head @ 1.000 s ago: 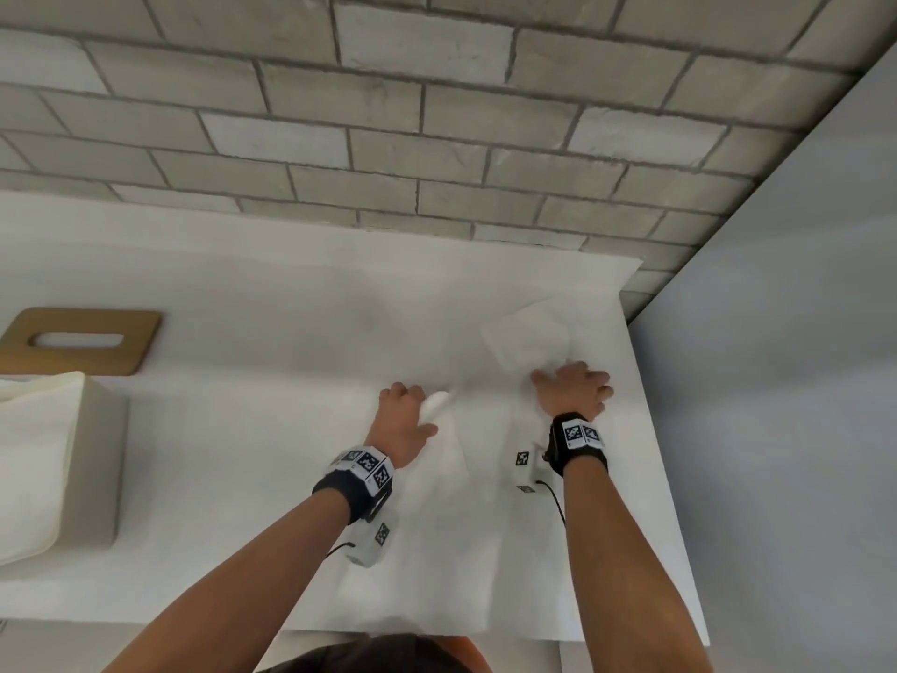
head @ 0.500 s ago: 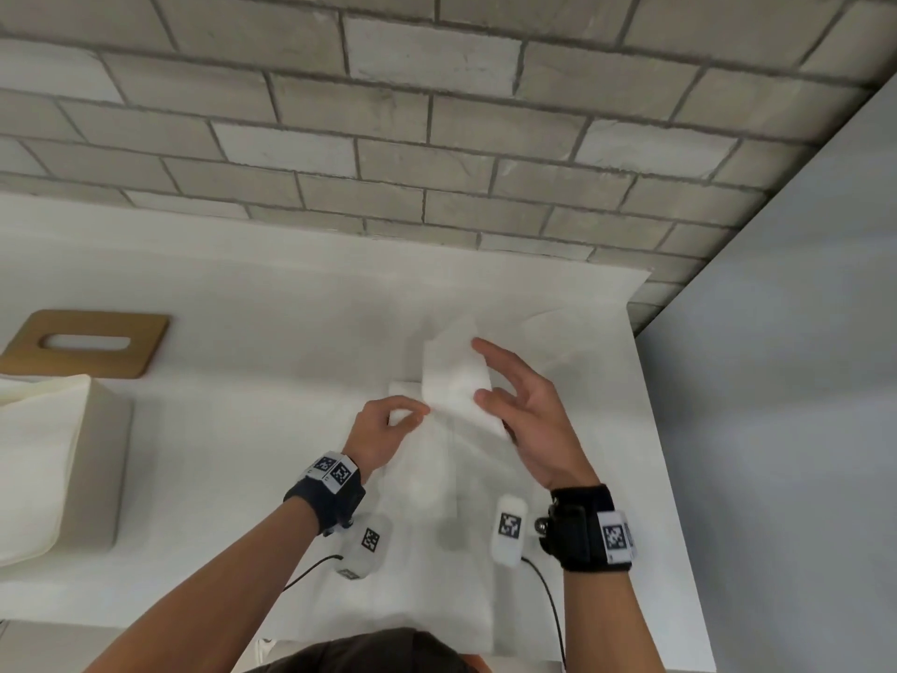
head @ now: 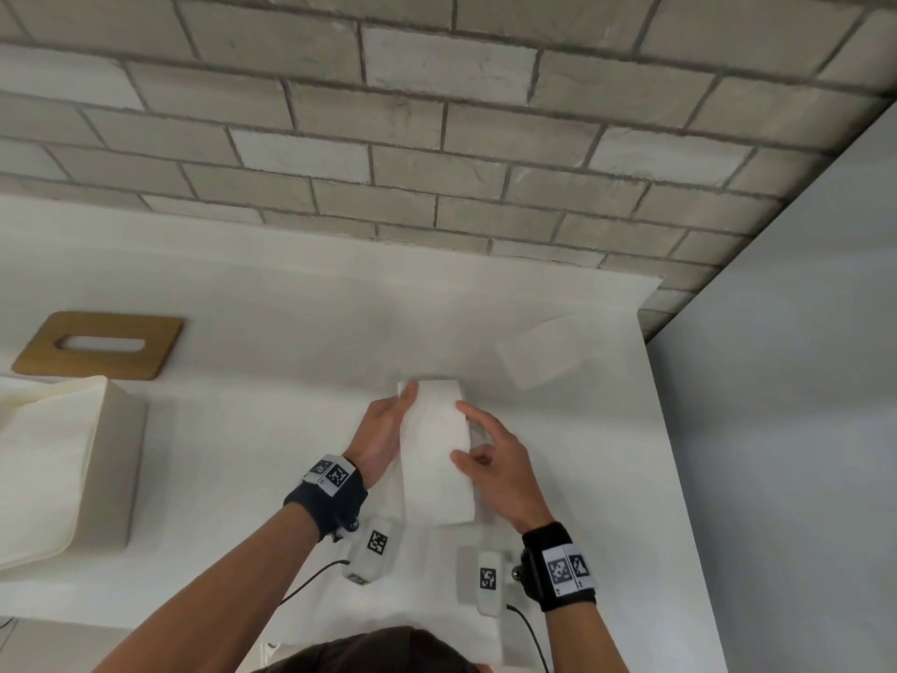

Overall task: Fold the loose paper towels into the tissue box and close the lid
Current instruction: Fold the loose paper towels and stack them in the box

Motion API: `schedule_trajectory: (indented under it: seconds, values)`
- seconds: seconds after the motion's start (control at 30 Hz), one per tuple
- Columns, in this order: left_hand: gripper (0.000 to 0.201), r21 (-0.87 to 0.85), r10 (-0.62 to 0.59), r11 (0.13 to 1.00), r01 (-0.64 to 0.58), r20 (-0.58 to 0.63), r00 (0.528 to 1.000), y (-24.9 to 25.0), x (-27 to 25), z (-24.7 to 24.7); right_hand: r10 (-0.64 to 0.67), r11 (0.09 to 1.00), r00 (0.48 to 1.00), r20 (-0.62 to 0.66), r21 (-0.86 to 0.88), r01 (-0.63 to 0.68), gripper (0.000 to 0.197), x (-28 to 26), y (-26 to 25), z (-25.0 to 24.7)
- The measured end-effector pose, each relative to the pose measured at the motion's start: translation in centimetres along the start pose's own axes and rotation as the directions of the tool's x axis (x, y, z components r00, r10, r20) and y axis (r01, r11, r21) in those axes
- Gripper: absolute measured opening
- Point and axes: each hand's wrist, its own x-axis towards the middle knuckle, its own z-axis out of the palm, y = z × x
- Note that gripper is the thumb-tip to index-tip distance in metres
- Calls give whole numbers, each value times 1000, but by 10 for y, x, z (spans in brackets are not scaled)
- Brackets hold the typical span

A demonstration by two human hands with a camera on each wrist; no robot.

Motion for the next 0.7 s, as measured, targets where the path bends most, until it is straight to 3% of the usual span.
schedule_trajectory:
  seconds: [0.07, 0.13, 0.2, 0.3, 0.37, 0.43, 0.53, 0.63, 0.7]
  values:
    - [61, 171, 72, 983, -60, -69, 995, -15, 12, -9, -40, 995, 998, 41, -89, 43, 67, 8, -3, -7]
    - [66, 268, 131, 958, -101, -95, 987, -24, 19, -18, -125, 951, 992, 5, -284, 121, 62, 34, -3, -29]
    - [70, 319, 191, 935, -155, -86, 978, -19, 14, -17, -199, 803, 979, -38, -578, 141, 58, 76, -4, -65]
    - [19, 405, 256, 891, -203, -81, 963, -6, 0, -16, -86, 576, 993, -86, -817, -20, 62, 138, -23, -116]
    - [38, 381, 272, 898, -221, -86, 958, 0, -7, -13, -15, 466, 999, -36, -884, -25, 77, 168, -30, -133]
    - [51, 320, 236, 930, -182, -141, 961, 2, -10, -12, 71, 376, 992, 108, -924, 74, 91, 188, -24, -137]
    - [47, 306, 246, 932, -193, -144, 959, 3, -12, -17, 173, 329, 962, 213, -933, 147, 86, 205, -10, -138]
    - [35, 327, 238, 927, -183, -135, 962, 5, -14, -24, 173, 362, 966, 190, -925, 117, 42, 204, -13, -141]
    - [35, 339, 240, 923, -183, -136, 961, 8, -16, -27, 219, 372, 960, 175, -924, 84, 38, 195, -13, -140]
